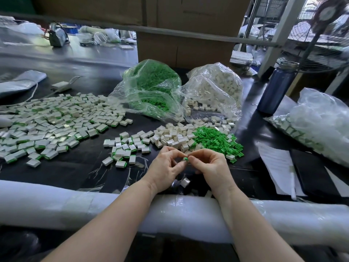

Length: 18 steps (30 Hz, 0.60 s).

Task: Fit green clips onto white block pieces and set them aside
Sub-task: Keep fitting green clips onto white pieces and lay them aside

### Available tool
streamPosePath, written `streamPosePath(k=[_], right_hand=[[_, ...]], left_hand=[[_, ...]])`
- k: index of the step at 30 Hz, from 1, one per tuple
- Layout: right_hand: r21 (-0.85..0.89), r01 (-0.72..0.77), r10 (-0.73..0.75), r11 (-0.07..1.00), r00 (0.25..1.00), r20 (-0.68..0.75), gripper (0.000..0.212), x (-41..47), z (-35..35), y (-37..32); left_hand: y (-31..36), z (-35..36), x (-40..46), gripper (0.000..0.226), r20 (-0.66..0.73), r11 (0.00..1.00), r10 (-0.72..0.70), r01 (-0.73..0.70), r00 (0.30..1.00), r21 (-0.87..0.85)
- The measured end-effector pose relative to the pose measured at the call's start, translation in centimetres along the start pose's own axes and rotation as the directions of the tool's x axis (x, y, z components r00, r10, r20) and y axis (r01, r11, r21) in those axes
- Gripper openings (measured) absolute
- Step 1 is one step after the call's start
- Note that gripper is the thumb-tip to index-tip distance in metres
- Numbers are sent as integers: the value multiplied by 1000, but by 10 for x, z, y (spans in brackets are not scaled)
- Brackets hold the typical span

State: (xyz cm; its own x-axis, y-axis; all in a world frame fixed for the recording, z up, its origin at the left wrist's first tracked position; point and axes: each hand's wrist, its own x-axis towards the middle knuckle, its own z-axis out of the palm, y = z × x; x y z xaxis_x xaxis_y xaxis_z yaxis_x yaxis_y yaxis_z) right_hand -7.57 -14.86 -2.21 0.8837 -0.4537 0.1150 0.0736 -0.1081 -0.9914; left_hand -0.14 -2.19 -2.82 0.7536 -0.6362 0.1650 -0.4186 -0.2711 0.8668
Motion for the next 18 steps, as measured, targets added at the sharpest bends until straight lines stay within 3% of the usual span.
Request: streamPosePath(k=[9, 16, 18], right_hand=[[-170, 55, -53, 984, 998, 15, 22, 0, 2, -1], [-273, 49, -124, 961, 956, -266, 19, 3, -6, 5], [-323, 10, -125, 946, 933, -337, 15, 5, -8, 7]], left_hand=[[1, 1, 0, 11, 7, 1000, -6, 6, 1000, 21], [-2, -2, 1, 16, -219, 993, -94, 77, 971, -85], [-3, -2, 1, 18, -320, 995, -98, 92, 942, -33]])
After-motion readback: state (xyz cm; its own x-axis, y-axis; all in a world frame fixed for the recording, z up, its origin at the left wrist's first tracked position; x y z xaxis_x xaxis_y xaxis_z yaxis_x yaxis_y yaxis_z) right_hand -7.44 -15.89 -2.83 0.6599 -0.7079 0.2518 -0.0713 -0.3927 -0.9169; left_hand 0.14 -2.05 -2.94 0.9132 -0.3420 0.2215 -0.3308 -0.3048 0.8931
